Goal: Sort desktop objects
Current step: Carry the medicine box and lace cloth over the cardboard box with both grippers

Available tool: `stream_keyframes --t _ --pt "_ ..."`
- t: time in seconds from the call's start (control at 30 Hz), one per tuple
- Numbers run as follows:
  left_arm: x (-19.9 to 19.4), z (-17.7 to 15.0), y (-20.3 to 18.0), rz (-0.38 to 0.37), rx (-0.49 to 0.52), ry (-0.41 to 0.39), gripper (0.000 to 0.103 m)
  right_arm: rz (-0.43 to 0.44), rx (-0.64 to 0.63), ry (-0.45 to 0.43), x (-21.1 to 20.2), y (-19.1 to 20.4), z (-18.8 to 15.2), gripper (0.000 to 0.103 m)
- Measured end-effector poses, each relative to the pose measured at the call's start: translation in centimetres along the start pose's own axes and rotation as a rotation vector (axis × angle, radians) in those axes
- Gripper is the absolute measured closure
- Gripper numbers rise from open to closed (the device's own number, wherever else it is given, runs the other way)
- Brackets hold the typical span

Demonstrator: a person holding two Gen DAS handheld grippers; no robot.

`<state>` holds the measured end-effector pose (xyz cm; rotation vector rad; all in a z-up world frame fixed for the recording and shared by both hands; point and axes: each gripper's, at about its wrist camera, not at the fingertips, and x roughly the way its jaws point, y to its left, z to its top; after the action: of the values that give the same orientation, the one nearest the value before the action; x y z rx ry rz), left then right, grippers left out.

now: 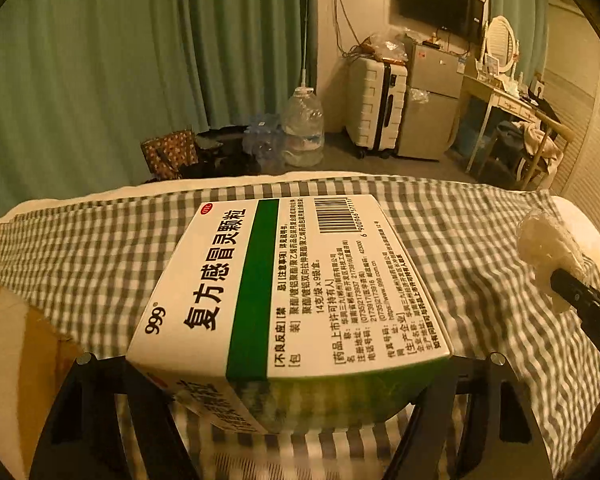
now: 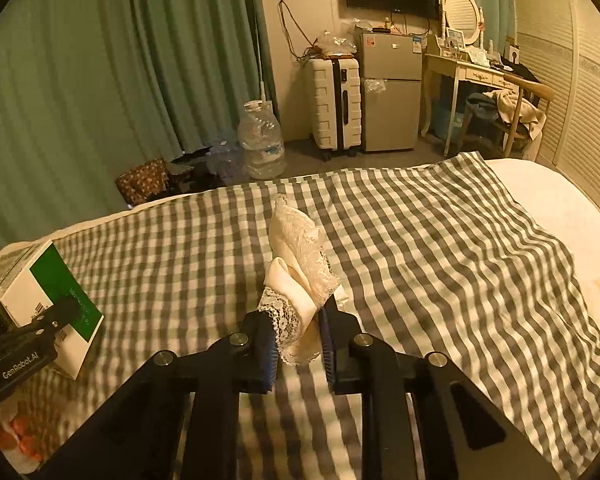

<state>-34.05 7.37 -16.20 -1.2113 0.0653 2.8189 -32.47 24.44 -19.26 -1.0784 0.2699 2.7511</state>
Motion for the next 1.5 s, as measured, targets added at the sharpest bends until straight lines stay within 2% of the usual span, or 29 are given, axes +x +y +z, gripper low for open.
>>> stream_keyframes --t 0.37,0.67,0.83,1.1,1.23,1.4,1.5 --pt "-9.6 -1.9 -1.1 -0.009 -0.005 -0.017 0.024 0.061 0.015 -0.028 -9.4 -0.6 -2.2 0.086" --pt "-17.4 -3.0 1.1 0.010 -0.033 -0.047 0.024 0.159 -0.020 -0.075 -18.9 1.2 -5.1 0.086" --pt "-21.7 -3.6 2.2 0.010 -0.022 -0.084 0.024 0.189 -0.045 -0.081 -22.4 2.7 -5.9 0.086" --pt "-27.2 -3.2 5.6 0.012 -0.029 -0.139 0.024 0.229 -0.144 -0.163 -29.0 7.4 -5.6 0.086" --pt "-29.8 -1.7 8.7 0.016 -0.025 -0.164 0.024 0.259 -0.210 -0.202 -32.0 10.5 -5.6 0.086" --pt "-32.3 -0.8 13.1 0.086 0.003 -0.195 0.024 0.290 -0.275 -0.250 -34.7 14.7 -5.4 0.086" --pt "-33.2 -0.8 15.2 0.101 0.004 -0.205 0.024 0.319 -0.306 -0.263 -35.5 17.7 -5.2 0.086"
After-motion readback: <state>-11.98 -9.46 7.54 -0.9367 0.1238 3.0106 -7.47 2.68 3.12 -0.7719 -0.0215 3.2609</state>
